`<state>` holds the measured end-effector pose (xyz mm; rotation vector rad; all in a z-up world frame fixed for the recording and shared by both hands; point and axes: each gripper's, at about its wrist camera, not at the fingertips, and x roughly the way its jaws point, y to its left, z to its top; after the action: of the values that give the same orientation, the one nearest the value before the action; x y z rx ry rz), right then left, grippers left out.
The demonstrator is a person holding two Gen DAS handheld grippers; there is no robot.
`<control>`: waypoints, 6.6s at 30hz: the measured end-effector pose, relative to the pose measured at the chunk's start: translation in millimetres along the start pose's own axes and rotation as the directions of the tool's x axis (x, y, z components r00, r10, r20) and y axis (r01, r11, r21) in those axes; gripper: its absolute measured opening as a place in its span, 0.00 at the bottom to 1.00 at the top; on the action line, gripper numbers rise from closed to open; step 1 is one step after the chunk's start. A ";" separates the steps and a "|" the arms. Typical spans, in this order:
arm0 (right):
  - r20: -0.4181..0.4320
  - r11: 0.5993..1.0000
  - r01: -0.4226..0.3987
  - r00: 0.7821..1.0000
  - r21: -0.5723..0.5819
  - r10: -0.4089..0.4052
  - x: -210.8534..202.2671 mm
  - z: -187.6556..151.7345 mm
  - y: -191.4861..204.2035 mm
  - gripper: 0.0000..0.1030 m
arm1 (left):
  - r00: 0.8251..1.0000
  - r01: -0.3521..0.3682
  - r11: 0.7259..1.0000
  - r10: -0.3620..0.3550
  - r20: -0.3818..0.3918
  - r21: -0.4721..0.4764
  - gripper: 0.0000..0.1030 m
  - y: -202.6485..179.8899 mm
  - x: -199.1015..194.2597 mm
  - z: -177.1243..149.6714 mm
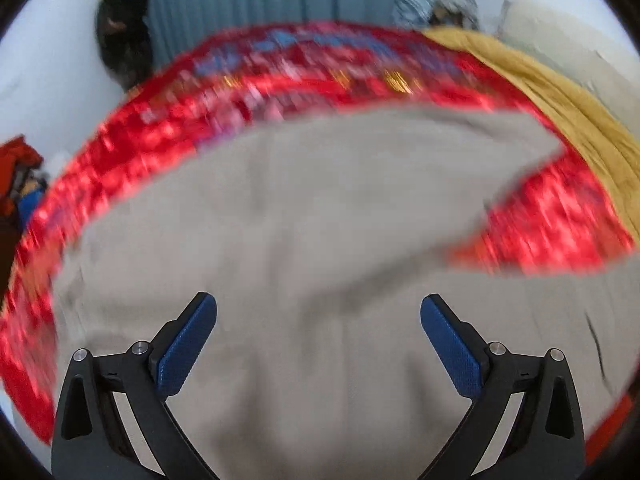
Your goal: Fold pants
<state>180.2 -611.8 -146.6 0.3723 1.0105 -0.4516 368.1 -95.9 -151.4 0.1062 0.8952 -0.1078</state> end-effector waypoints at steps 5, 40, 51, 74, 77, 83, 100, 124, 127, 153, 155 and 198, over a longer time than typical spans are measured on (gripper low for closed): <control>-0.038 0.928 -0.363 0.932 -0.086 0.361 35.9 70.0 159.1 0.53 | 0.990 -0.140 0.984 0.142 0.011 -0.106 0.99 29.2 60.9 27.6; 0.067 0.874 -0.319 0.946 0.366 0.317 265.4 214.9 70.7 0.03 | 0.985 -0.173 0.971 0.172 -0.022 -0.162 0.99 57.6 115.9 -13.1; 0.042 0.635 -0.663 0.678 -0.397 0.734 47.5 113.2 143.2 0.04 | 0.982 -0.189 0.970 0.187 -0.027 -0.150 0.99 56.4 118.7 -13.1; 0.334 0.997 0.017 0.942 0.077 -0.042 -54.4 -93.6 25.5 0.80 | 0.991 -0.131 0.986 0.130 -0.016 -0.101 0.99 16.5 16.2 -38.8; 0.328 0.996 -0.069 0.941 -0.048 0.081 -63.2 -122.4 90.8 0.82 | 0.998 -0.063 0.995 0.062 -0.010 -0.081 0.99 3.4 -14.2 -72.1; 0.236 0.956 -0.109 0.956 -0.273 0.177 -20.7 -184.0 197.7 0.82 | 0.990 0.000 0.999 -0.007 -0.139 -0.052 0.99 -4.9 -0.6 -141.1; 0.108 0.999 -0.009 0.994 -0.053 0.015 10.8 -174.7 73.2 0.71 | 0.996 0.044 0.999 -0.044 -0.079 0.004 0.99 6.5 -42.9 -167.2; 0.100 0.902 -0.396 0.918 0.172 0.384 11.7 -154.6 85.6 0.77 | 0.991 -0.125 0.983 0.117 -0.063 -0.138 0.99 54.1 21.2 -131.7; 0.080 0.868 -0.463 0.886 0.179 0.456 16.8 -147.5 91.4 0.76 | 0.993 -0.115 0.983 0.109 -0.049 -0.141 0.99 54.9 21.5 -134.5; 0.406 0.839 -0.541 0.781 0.059 0.475 -117.4 -42.3 111.0 0.03 | 0.901 0.391 0.797 -0.434 0.014 -0.461 0.99 73.3 9.3 -14.4; 0.422 0.824 -0.566 0.749 0.005 0.512 -146.0 -51.3 114.2 0.03 | 0.892 0.402 0.779 -0.452 0.013 -0.482 0.99 75.2 24.1 5.0; 0.060 0.945 -0.294 0.956 0.141 0.288 -3.4 -85.8 -88.1 0.02 | 0.952 0.211 0.915 -0.273 -0.141 -0.344 0.08 22.4 -52.7 -156.4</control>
<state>70.7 -643.2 -193.0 0.6354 0.8688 -0.2651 217.8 -49.7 -206.3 -0.3107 1.1009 -0.1827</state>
